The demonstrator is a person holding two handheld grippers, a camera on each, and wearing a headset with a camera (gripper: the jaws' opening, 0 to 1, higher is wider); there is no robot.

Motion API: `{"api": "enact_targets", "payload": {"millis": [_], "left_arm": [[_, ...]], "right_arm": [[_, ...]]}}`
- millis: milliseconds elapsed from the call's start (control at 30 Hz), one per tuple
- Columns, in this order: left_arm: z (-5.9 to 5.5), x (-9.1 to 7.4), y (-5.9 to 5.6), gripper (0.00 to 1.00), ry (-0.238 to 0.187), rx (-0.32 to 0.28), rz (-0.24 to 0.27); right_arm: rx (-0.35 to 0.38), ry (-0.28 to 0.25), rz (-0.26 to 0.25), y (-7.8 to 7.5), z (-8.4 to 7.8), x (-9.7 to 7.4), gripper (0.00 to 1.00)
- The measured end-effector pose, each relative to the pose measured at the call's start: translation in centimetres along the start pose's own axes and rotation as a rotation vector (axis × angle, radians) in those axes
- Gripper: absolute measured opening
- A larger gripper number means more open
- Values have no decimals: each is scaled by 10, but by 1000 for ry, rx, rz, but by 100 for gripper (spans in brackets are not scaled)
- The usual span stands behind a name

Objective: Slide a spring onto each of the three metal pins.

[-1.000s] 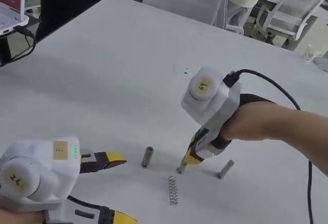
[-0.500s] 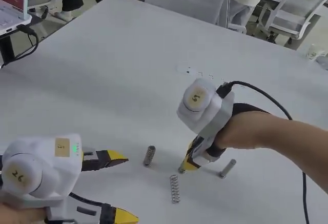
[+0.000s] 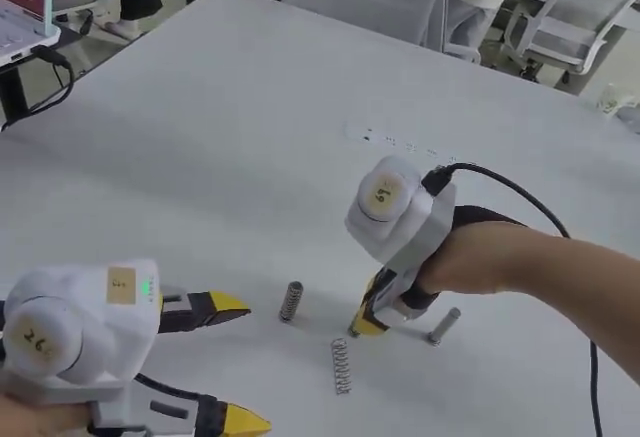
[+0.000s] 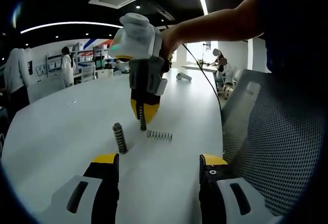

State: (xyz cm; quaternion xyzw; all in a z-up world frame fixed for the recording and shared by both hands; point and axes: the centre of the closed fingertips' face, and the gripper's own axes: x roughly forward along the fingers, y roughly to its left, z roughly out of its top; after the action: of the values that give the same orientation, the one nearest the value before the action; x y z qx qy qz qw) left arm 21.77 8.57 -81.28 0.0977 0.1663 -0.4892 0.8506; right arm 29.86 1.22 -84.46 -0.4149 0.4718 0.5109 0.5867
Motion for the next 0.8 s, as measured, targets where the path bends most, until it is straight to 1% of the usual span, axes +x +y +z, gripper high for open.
{"api": "enact_targets", "payload": {"millis": [100, 200, 267, 400, 467, 533, 700, 800], "left_arm": [[0, 0, 0, 59, -1, -5, -3], [-1, 0, 0, 59, 2, -3, -5], [-1, 0, 0, 59, 2, -4, -6], [0, -1, 0, 59, 2, -2, -4], [1, 0, -1, 59, 2, -3, -7], [1, 0, -2, 59, 4, -1, -9], [2, 0, -2, 59, 2, 0, -13], [3, -1, -1, 59, 3, 2, -13]], "right_arm": [[9, -15, -1, 1, 2, -1, 16], [11, -23, -9, 0, 1, -5, 17], [25, -36, -9, -1, 0, -8, 17], [43, -51, -26, -4, -3, -16, 18], [62, -60, -24, -2, -4, -20, 18], [66, -68, -25, -1, -6, -22, 18], [93, -77, -28, 3, -13, -24, 18], [111, -88, -24, 8, -17, -25, 17]]}}
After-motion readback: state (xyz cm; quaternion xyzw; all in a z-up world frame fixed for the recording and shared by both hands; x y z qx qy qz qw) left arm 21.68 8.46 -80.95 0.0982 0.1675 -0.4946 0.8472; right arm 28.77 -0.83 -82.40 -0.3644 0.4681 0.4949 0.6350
